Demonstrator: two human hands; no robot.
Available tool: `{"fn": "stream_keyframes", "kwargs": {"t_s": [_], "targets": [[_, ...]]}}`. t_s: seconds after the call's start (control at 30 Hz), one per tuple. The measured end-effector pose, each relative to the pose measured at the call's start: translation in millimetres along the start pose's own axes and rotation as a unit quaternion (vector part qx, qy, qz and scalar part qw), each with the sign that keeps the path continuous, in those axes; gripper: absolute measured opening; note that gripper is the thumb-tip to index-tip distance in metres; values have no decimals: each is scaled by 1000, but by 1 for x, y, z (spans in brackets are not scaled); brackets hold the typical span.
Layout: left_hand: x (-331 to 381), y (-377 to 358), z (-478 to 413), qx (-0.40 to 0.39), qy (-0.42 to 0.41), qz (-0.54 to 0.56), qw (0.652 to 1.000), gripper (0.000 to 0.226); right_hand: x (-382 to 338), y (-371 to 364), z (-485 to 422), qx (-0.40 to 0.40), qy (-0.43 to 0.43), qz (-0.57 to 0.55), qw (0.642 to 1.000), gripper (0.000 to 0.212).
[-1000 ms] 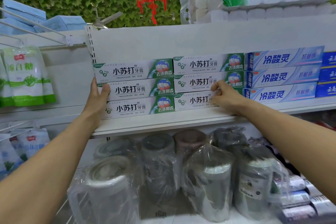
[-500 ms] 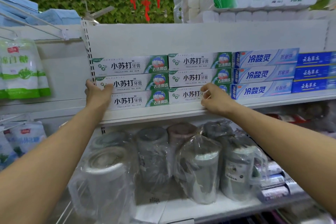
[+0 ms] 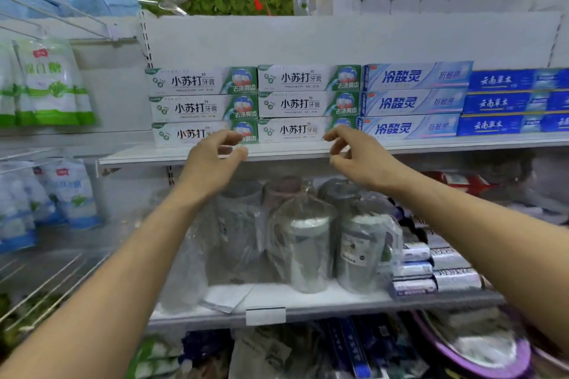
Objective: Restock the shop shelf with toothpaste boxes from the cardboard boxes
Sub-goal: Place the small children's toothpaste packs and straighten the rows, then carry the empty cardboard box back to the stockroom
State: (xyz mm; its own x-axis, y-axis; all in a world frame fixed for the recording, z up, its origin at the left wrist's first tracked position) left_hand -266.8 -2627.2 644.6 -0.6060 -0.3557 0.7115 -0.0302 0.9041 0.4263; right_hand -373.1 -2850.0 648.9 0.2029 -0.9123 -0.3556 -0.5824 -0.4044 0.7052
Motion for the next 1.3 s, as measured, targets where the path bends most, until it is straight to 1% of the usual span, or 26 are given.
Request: {"fn": "stream_keyframes", "kwargs": {"t_s": [0.17,0.3,0.5,0.6,0.73,0.83,0.97,1.13,1.3], "targets": [[9,-50,73,-10,7,-47,999,27,26,4,70,-76,28,93,992,49],[10,-87,130,-30,31,-84,995,28,48,1,123,-117,53,139,982,46],[-2,-132,200,-68,94,-106,988,29,88,-19,191,-179,34,134,974,50],[-22,-162,236,-107,141,-103,979,31,110,-40,224,-225,19,113,968,47],[-61,-186,274,-148,186,-105,966,33,136,-72,255,-264,-17,106,959,47],[-100,-191,299,-165,232,-126,950,33,144,-108,274,-304,-27,96,947,47],[-156,-183,341,-171,321,-112,925,34,138,-163,291,-361,-34,78,929,48],[-223,-154,390,-152,405,-124,893,30,115,-234,307,-422,-23,59,904,47],[-283,-113,443,-108,494,-120,854,36,73,-306,318,-467,-5,57,882,45]]}}
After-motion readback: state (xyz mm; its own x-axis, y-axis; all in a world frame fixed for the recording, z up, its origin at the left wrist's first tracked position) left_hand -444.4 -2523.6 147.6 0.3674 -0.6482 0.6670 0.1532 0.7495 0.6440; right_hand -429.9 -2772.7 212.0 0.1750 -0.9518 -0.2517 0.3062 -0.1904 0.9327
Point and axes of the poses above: each hand's wrist, its own z-axis away from the middle knuckle, its own y-axis out of the back of the hand, x = y × z, the point moved 9 cm from there along -z, towards the middle knuckle, and after that the axes turned 6 degrees about y, right-handed, at the moved point
